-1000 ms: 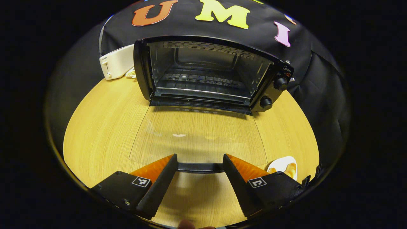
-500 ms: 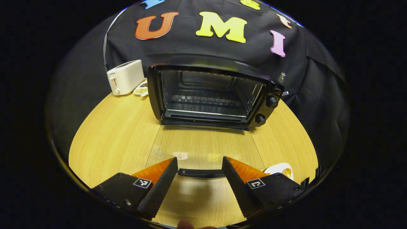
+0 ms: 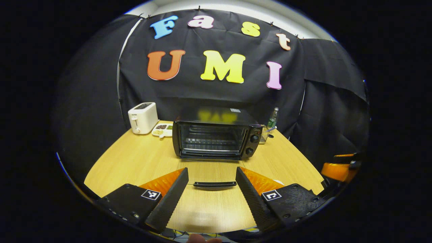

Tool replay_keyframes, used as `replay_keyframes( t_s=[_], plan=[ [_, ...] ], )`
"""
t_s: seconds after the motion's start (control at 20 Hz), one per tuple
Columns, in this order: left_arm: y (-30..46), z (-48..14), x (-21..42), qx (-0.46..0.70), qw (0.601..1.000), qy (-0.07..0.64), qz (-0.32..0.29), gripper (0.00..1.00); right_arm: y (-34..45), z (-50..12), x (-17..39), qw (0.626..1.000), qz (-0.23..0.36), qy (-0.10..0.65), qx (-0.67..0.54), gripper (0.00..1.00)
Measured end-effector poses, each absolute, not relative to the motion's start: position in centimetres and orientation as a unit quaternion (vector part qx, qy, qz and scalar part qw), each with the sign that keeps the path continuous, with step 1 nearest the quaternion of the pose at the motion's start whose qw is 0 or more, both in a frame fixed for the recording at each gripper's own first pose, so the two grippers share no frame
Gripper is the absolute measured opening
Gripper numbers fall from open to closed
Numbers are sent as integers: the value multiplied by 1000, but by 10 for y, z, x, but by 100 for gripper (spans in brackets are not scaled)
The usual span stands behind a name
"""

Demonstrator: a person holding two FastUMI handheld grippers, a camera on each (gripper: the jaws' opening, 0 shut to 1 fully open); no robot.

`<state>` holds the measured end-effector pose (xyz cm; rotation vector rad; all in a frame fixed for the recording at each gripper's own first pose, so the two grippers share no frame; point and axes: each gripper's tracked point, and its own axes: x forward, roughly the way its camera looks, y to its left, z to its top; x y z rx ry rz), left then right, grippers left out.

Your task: Open the electric oven with the left hand, put the food in, and close the electric oven.

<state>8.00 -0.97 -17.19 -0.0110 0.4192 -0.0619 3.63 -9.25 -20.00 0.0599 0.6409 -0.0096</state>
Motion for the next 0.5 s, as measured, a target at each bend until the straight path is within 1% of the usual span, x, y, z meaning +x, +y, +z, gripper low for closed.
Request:
replay_keyframes(
  t_s=[0.1, 0.25, 0.5],
  plan=[
    [-10, -149, 66, -16, 981, 189, -27, 93, -90, -226, 46, 938, 7, 344, 40, 98],
    [-10, -112, 62, -26, 988, 151, -17, 93, -87, -266, 59, 920, 17, 387, 66, 96],
    [-4, -97, 68, -26, 988, 150, 23, 93, -91, -324, 77, 884, 7, 449, 128, 94]
  ],
)
